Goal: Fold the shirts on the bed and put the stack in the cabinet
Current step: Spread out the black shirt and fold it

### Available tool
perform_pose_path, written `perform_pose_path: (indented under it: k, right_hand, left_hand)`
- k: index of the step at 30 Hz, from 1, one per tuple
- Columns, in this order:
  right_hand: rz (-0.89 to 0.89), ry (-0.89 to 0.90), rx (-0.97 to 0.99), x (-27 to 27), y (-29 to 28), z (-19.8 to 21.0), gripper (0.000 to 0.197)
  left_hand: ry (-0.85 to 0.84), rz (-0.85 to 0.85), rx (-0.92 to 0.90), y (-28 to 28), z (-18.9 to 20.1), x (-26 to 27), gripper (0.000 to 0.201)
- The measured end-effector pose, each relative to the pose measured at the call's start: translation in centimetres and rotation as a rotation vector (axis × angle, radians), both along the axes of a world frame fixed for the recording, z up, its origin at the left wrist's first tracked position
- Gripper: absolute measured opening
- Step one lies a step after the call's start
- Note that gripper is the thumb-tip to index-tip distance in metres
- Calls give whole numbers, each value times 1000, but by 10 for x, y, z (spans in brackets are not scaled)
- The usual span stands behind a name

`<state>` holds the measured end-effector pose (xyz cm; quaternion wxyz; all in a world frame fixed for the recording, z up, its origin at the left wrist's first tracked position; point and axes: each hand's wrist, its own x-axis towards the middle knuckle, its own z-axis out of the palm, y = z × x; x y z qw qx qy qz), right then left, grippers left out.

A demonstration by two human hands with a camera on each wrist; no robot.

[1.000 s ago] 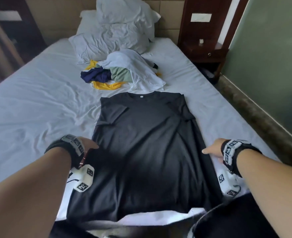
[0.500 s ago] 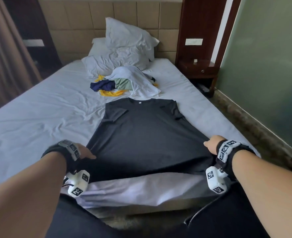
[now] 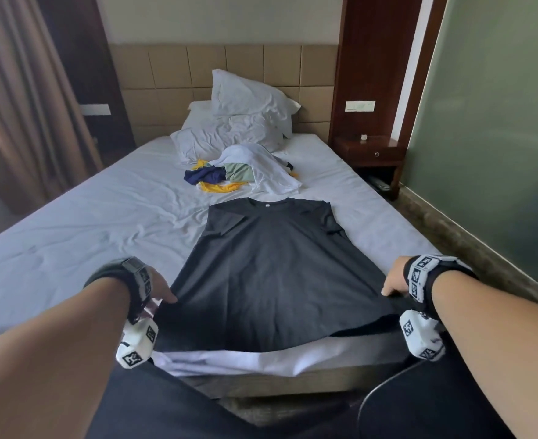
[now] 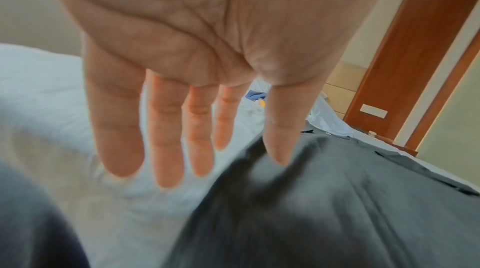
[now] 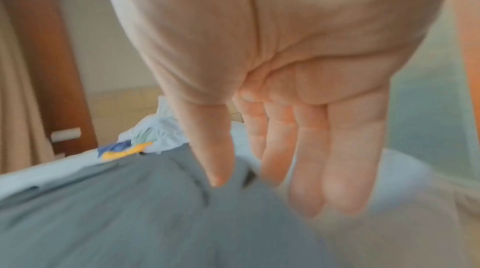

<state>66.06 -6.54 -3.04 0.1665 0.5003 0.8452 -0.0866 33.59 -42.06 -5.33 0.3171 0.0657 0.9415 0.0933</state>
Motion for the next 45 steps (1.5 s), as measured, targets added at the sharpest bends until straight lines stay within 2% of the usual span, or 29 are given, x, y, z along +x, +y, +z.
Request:
perform_pose_path:
  k: [1,3,7,11,13,15,16,18,22,25,26,28,29,30,33,36,39,42,45]
  right_hand:
    - [8,-22,-12,1,2,-4,28]
    - [-5,-5,-24,-1,11,-9,25]
    - [11,188,-27,-23,30,-4,19]
    - [54,130,0,-58,37,9,27]
    - [80,165,-1,-75,48,6,23]
    - [105,209,0,-90,58,-1,15]
    - [113,216,-7,-99,65,-6,16]
    - [113,221,-28,-117,80,-20,40]
    - [206,207,-93,-147,102,-57,75]
    - [264,-12,-158,-160,126,-84,90]
    - [260,-64,-150,-166,135,-84,87]
    - [239,-71,-75,-186,155,-71,56]
    - [215,-30,-40,-197,166,-63,39]
    - [177,25,-19,-206,176,-58,29]
    - [50,183,-19,-222,204,-59,26]
    - [46,324,-140,-223,219,-82,21]
    - [107,406,-323,-211,224,-105,69]
    - [141,358,-343,-213,238,-126,86]
    - [195,302,-351,-221,249,-133,97]
  left_hand:
    - [2,8,15,1,2,6,48]
    - [85,-1,43,10,7,8,46]
    - [222,-49,139,44,12,-17,49]
    - [271,-139,234,96,19,-32,43]
    - [292,-169,349,130,17,-36,37]
    - [300,-189,424,164,7,-44,41]
    - [292,-194,461,182,0,-50,48]
    - [289,-275,488,218,-11,-53,57]
    - [225,-529,308,280,-45,-51,74]
    - [206,-692,-92,291,-81,-59,73]
    - [232,-705,-157,292,-85,-65,74]
    - [307,-619,-163,308,-76,-79,74]
    - [348,-581,-135,320,-66,-86,70]
    - [373,-567,-96,335,-59,-94,67]
    - [350,-545,112,377,-46,-95,40]
    - [212,-369,410,417,-56,-88,24]
    - [-43,-110,713,453,-69,-76,18]
    - [-76,-128,802,476,-78,-68,41]
    - [-104,-166,756,484,-87,-73,47]
